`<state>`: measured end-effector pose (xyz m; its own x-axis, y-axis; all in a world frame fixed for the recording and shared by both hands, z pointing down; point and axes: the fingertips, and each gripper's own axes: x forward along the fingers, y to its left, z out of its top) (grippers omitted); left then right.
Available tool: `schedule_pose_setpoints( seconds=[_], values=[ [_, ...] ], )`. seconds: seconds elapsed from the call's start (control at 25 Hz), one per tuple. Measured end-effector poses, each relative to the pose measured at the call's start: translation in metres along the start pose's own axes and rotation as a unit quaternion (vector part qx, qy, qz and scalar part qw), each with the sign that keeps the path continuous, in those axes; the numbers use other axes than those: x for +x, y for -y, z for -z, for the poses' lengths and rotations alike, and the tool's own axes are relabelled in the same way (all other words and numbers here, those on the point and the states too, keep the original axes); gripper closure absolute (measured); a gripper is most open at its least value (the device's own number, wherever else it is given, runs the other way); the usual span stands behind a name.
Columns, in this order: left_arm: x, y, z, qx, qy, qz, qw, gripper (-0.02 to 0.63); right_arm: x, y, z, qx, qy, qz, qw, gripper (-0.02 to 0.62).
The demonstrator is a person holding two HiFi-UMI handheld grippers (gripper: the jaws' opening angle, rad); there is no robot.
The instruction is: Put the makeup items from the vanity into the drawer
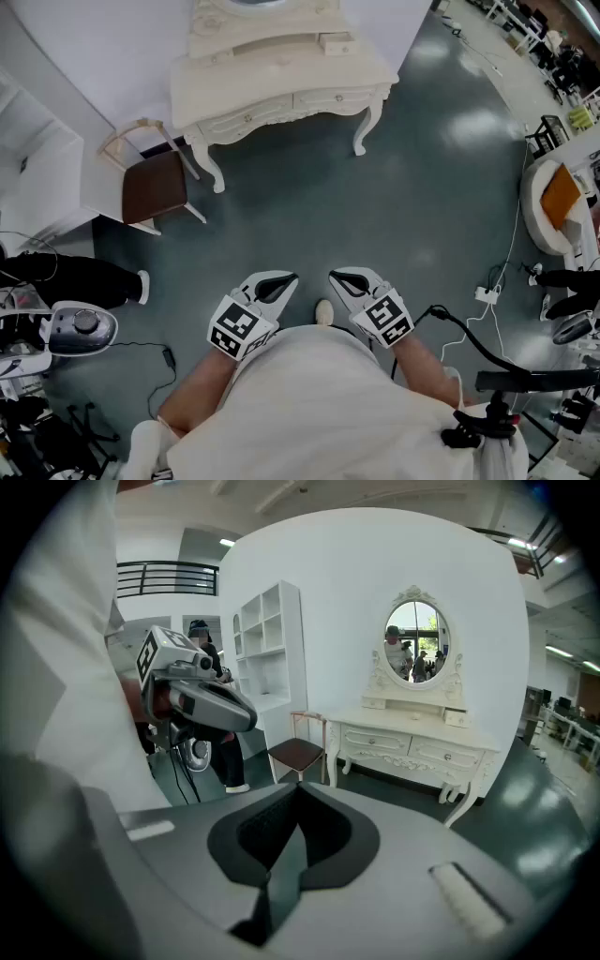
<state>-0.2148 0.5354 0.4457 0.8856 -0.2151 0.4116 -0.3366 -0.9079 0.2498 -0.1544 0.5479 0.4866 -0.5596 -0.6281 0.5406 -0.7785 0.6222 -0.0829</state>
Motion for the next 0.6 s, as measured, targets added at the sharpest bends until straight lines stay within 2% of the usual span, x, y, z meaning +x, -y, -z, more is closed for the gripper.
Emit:
schedule_pose_setpoints(
  seconds=[0.28,0.44,0.6],
  values=[
    [0.062,0.019,-0.016,-0.004,-0.003,-0.013,0.9999,0.604,-0.038,0.056,0.021,-0.007,0.014,-0.006,1.0,0.597],
    [0.088,0.017,-0.027,-0.015,0.005,-0.036,0.9992,0.604,-0.049,0.088,0.038,-0.009,0.009,-0.008,1.0,0.595],
    [0.103,0.009,-0.038,-0.027,0.002,-0.047,0.9985,0.604,-0.047,0.114,0.039,0.002,0.014,-0.018,1.0,0.595]
  ],
)
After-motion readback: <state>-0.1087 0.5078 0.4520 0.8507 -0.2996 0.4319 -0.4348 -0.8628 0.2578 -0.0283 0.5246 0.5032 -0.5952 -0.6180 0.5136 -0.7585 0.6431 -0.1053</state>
